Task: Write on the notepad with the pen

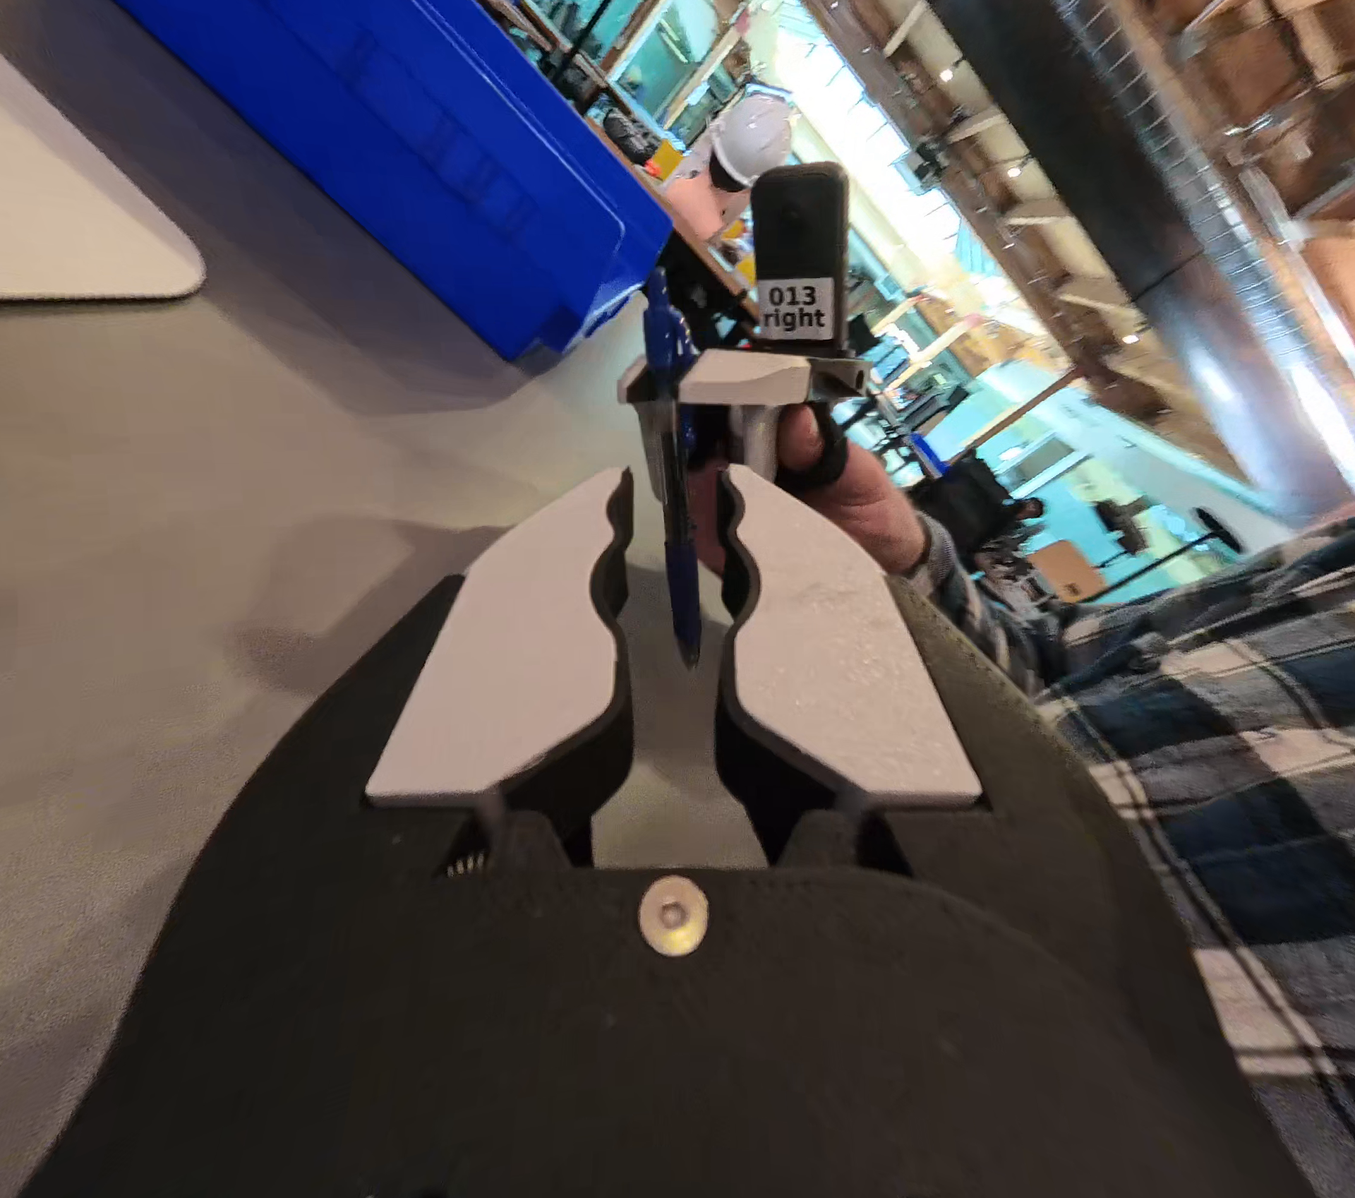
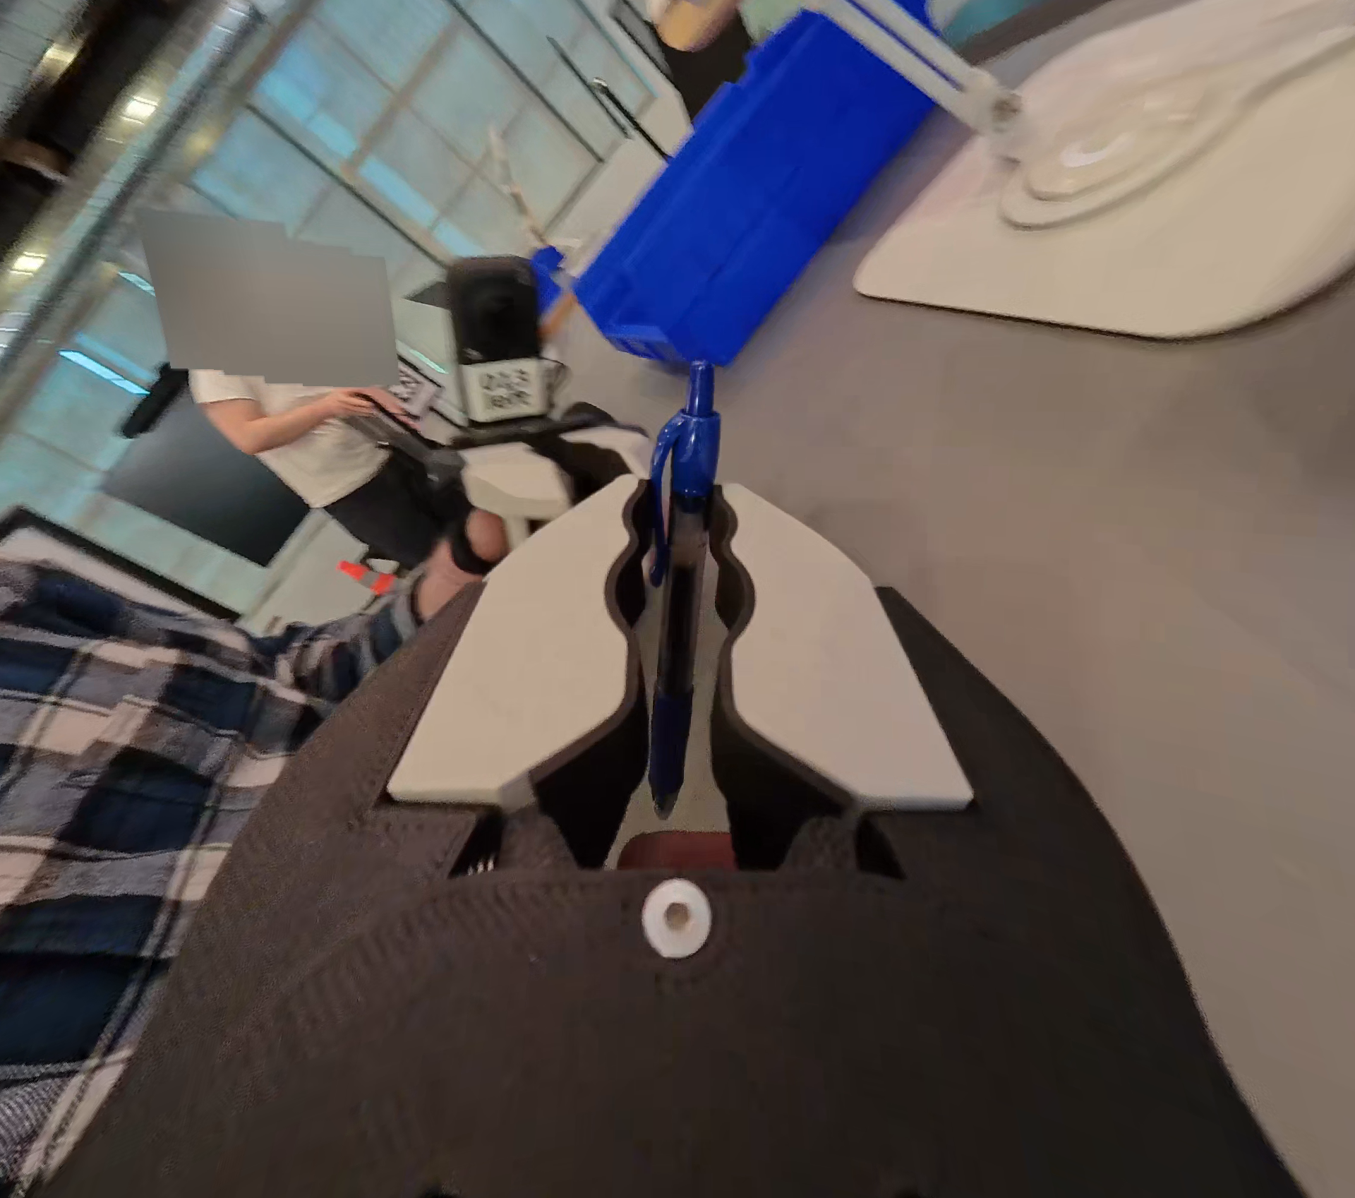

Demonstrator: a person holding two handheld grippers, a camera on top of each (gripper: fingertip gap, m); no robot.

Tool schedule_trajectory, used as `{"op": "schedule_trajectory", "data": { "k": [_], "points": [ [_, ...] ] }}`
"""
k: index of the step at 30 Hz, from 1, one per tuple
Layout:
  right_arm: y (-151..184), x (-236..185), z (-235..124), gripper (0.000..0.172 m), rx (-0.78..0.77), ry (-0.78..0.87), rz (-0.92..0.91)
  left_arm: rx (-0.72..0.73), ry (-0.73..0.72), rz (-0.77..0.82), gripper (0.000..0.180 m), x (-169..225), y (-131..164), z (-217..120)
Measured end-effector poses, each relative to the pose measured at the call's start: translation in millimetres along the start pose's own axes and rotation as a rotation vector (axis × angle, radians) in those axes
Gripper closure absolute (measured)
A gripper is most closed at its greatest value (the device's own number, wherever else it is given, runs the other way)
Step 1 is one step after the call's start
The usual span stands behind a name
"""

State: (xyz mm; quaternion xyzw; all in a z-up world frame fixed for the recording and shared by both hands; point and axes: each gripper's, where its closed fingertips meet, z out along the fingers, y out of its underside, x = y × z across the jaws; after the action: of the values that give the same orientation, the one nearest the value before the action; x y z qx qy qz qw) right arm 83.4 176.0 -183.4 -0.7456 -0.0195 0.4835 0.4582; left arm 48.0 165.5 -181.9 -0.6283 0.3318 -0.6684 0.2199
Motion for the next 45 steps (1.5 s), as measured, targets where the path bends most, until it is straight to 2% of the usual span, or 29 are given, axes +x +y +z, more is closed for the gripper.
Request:
{"op": "schedule_trajectory", "data": {
  "k": [3, 8, 14, 17, 20, 22, 25, 28, 31, 33, 34, 36, 41, 44, 45],
  "points": [
    [16.8, 30.0, -14.2, 0.157, -0.105, 0.215, -0.074, -0.01, -0.1, 0.108, 0.158, -4.3, -8.9, -18.6],
    [35.6, 63.1, -20.3, 0.157, -0.214, 0.391, -0.08, -0.033, -0.229, 0.245, 0.159, -8.9, -19.1, -48.5],
    [37.2, 75.8, -22.8, 0.156, -0.234, 0.48, -0.086, 0.003, -0.317, 0.31, 0.16, -9.5, -31.6, -78.7],
    [34.3, 66.5, -19.1, 0.134, -0.161, 0.424, -0.018, 0.021, -0.389, 0.355, 0.162, -12.6, -45.8, -102.8],
    [32.8, 67.3, -25.1, 0.127, -0.156, 0.463, -0.047, 0.034, -0.527, 0.405, 0.161, -24.9, -71.6, -138.8],
    [29.1, 64.8, -29.2, 0.128, -0.141, 0.46, -0.067, 0.027, -0.689, 0.441, 0.162, -43.5, -95.0, -171.8],
    [24.1, 64.6, -35.4, 0.13, -0.121, 0.463, -0.088, -0.035, -0.862, 0.457, 0.161, -76.5, -124.6, -211.5],
    [29.0, 65.1, -34.0, 0.131, -0.145, 0.448, -0.096, -0.204, -1.054, 0.407, 0.158, -129.5, -136.0, -241.0],
    [31.6, 63.1, -31.5, 0.133, -0.156, 0.439, -0.107, -0.403, -1.112, 0.248, 0.152, -180.7, -122.1, -250.2],
    [32.3, 62.1, -30.5, 0.133, -0.161, 0.438, -0.117, -0.464, -1.131, 0.192, 0.159, -204.9, -116.2, -249.7],
    [32.8, 61.5, -29.9, 0.133, -0.162, 0.433, -0.117, -0.54, -1.163, 0.148, 0.156, -216.9, -107.5, -254.8],
    [33.9, 61.2, -29.1, 0.134, -0.163, 0.427, -0.115, -0.637, -1.155, 0.06, 0.152, -232.1, -92.3, -254.7],
    [34.9, 61.6, -27.8, 0.135, -0.171, 0.418, -0.122, -0.775, -1.164, 0.066, 0.167, -237.8, -92.3, -255.5],
    [33.7, 59.3, -28.3, 0.135, -0.164, 0.405, -0.131, -0.758, -1.23, 0.152, 0.169, -239.6, -99.5, -262.8],
    [31.7, 57.8, -28.8, 0.136, -0.154, 0.401, -0.139, -0.7, -1.221, 0.164, 0.169, -236.3, -103.8, -262.5]
  ]
}}
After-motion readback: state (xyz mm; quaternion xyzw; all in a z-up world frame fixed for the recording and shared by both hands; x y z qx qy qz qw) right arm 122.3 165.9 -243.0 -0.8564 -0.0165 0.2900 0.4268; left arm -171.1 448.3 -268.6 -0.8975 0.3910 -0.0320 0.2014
